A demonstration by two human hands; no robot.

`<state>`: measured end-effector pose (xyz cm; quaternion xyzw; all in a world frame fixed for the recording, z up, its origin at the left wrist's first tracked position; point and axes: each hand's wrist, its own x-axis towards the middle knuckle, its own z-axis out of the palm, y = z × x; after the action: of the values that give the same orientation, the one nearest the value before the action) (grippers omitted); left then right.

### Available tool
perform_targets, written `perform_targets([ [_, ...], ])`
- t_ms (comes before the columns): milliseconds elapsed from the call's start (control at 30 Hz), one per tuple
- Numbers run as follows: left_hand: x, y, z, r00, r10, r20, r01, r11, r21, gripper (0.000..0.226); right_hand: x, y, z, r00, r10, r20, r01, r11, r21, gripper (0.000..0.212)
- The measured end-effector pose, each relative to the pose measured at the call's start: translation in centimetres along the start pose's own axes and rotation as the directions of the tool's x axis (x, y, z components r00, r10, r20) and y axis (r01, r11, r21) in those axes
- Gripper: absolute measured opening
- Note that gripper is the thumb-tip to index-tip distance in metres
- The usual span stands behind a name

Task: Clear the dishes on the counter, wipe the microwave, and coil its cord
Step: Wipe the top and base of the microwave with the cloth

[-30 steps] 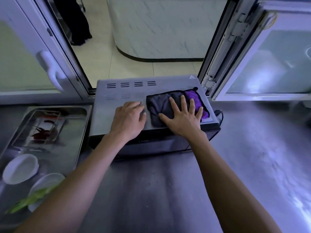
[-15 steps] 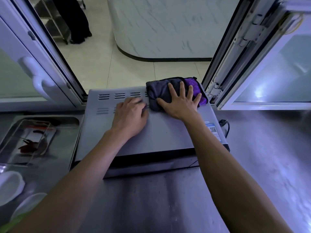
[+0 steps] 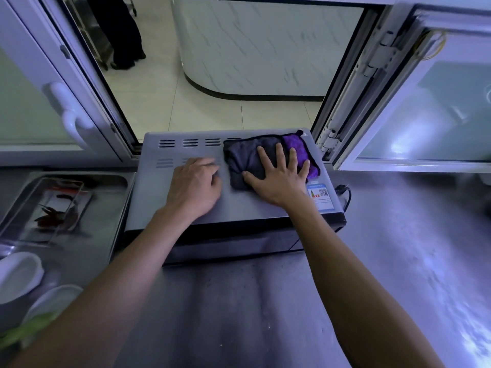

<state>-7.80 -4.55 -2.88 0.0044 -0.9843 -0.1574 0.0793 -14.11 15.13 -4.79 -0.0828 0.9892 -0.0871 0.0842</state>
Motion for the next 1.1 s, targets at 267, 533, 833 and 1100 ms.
perform_targets([
  [267, -2.2, 1.1, -0.1, 1.0, 0.002, 0.013, -0.002, 0.999, -0.035, 0.04, -8.3, 2.1, 1.3, 1.0, -0.017, -0.013, 0.017, 1.0, -0.004, 0.088],
  [533, -1.1, 1.8, 0.5, 1.0, 0.025, 0.005, -0.025, 0.999, -0.026, 0.037, -7.9, 2.1, 1.5, 0.999, 0.032, -0.029, -0.031, 0.999, 0.008, 0.087],
  [833, 1.3, 1.5, 0.8, 1.0, 0.008, 0.021, -0.008, 1.0, -0.003, 0.037, -0.9, 0.7, 0.5, 0.999, 0.041, -0.026, -0.04, 0.999, 0.031, 0.09],
  [1100, 3.7, 0.4, 1.1, 0.999, 0.023, 0.038, -0.025, 0.998, 0.057, 0.027, 5.4, -1.2, -0.1, 0.999, -0.003, -0.038, 0.004, 1.0, 0.029, 0.09],
])
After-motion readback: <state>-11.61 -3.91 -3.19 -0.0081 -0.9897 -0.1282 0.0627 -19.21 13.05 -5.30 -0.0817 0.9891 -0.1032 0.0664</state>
